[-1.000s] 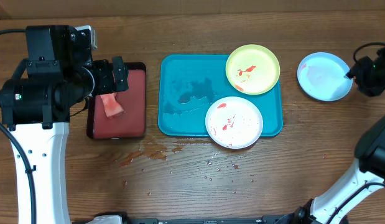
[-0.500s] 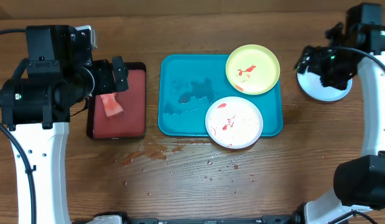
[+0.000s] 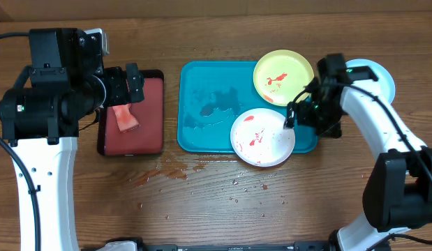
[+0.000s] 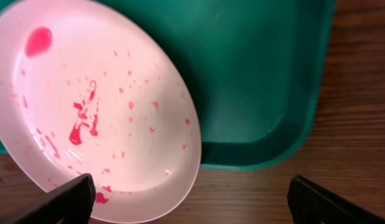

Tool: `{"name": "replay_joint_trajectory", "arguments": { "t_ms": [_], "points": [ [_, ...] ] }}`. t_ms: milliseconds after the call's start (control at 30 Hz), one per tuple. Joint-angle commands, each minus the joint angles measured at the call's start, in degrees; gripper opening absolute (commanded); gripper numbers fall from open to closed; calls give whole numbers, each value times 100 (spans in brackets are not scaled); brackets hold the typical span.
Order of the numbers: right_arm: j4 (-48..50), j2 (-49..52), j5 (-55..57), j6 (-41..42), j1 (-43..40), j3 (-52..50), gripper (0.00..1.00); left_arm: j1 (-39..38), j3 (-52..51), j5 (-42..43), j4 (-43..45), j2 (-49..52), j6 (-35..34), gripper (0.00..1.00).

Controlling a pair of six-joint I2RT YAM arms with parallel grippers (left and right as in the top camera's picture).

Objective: Clean dirty plates on tray and stack at the side
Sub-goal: 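Grasp the white plate rim with the right gripper and drag it left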

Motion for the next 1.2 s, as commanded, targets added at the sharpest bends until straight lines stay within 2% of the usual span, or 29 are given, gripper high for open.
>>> {"name": "replay_joint_trajectory", "arguments": {
  "t_ms": [0,100,167,333,467,633,900,1167],
  "points": [
    [315,-15,-22,85,61,-321,100,-44,-13,63,7,-66,127,100],
    [752,-15,-28,186,63,-662,99,-44,-13,61,7,-66,127,100],
    [999,-15,-33,205,63,-848,91,-44,-13,61,7,-63,127,100],
    [1419,-15,-50,203,63,-1134,58,-42,-13,61,7,-63,127,100],
    [1598,-15,-120,203,66,-1207,29,-42,-13,61,7,-63,127,100],
    [1766,-15,-256,203,70,-1204,6,-42,-13,61,7,-63,127,100],
    [1985,-15,-761,278,310,-1187,4,-42,-13,61,7,-63,127,100],
    [2909,-15,-719,1305,1132,-1047,4,-42,-13,61,7,-63,127,100]
  ]
}}
